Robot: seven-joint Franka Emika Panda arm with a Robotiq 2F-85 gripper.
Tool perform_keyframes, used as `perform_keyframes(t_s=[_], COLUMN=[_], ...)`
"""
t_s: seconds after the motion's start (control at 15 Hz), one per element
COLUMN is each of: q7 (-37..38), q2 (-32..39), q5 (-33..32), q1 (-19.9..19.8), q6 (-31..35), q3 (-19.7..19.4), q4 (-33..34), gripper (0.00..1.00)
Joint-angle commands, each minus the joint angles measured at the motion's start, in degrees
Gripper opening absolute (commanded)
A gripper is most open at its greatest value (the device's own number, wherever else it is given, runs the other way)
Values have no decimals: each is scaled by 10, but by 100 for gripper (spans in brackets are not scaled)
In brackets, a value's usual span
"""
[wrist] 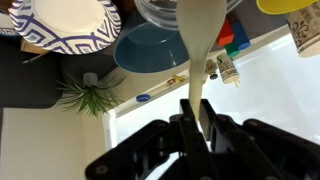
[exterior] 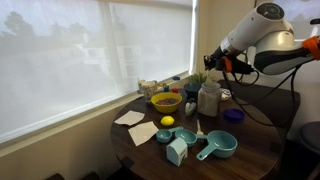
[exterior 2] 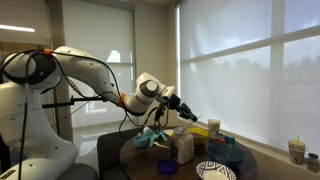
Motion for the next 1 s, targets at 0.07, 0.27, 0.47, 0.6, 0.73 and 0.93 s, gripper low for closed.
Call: perform_keyframes(t_s=[0.07, 0.27, 0.47, 0.6, 0.73, 0.93], q7=[74, 105, 127, 134, 140, 137], q2=[-3, -2, -1, 3, 4, 12], q5=[-76, -109, -131, -129, -118, -87], q1=[-36, -46, -53, -52, -53, -42], q6=[26, 23, 18, 7, -21, -65], q3=[35, 50, 62, 65, 71, 72], q4=[-14, -22, -28, -28, -24, -17], gripper=[3, 3, 3, 3, 3, 3])
